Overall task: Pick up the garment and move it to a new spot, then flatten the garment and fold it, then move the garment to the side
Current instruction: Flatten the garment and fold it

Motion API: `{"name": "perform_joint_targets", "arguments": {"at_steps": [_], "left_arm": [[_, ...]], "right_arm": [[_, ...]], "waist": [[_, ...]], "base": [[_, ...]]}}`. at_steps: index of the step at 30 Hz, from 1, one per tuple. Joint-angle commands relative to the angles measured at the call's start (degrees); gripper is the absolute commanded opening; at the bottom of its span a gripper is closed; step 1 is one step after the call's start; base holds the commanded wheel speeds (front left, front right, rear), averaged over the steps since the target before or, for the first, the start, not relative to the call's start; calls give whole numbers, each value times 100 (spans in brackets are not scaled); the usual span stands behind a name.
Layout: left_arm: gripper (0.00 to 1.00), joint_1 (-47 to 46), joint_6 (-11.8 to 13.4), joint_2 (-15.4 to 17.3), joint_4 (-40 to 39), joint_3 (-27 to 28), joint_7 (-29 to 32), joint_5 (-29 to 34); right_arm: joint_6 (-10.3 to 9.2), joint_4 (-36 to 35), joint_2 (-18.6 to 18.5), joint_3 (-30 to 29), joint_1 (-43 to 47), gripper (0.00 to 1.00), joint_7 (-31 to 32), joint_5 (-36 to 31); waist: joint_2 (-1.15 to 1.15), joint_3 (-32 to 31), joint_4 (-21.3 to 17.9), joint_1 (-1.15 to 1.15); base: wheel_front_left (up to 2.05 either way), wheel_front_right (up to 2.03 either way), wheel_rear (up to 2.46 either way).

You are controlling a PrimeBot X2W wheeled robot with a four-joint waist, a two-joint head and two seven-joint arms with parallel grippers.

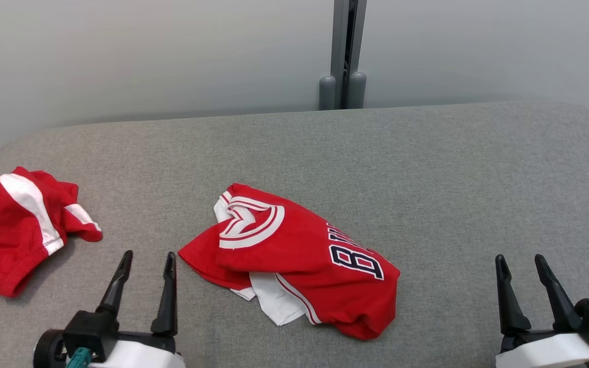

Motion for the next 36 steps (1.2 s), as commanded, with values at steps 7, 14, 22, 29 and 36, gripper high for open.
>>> {"name": "perform_joint_targets", "arguments": {"at_steps": [7,14,22,29,36], "left_arm": [[100,-363,-398,-176,514,-407,-11,203],[100,-682,-566,-244,1381,-772,-11,229],[100,-967,-596,-274,2217,-828,-12,121],[100,-1270,-605,-283,2868,-852,-12,51],[0,-1523,-589,-285,3115,-998,-12,-144]], "right_arm": [[11,13,-65,100,-119,100,-32,1],[11,46,-101,110,-210,100,-32,37],[11,57,-113,106,-289,100,-32,65],[10,65,-122,108,-340,100,-32,78],[11,32,-109,55,-326,100,-31,33]], "waist": [[0,112,-208,0],[0,312,-511,0],[0,463,-747,0],[0,541,-844,0],[0,523,-779,0]], "base": [[0,0,0],[0,0,0],[0,0,0],[0,0,0],[0,0,0]]}}
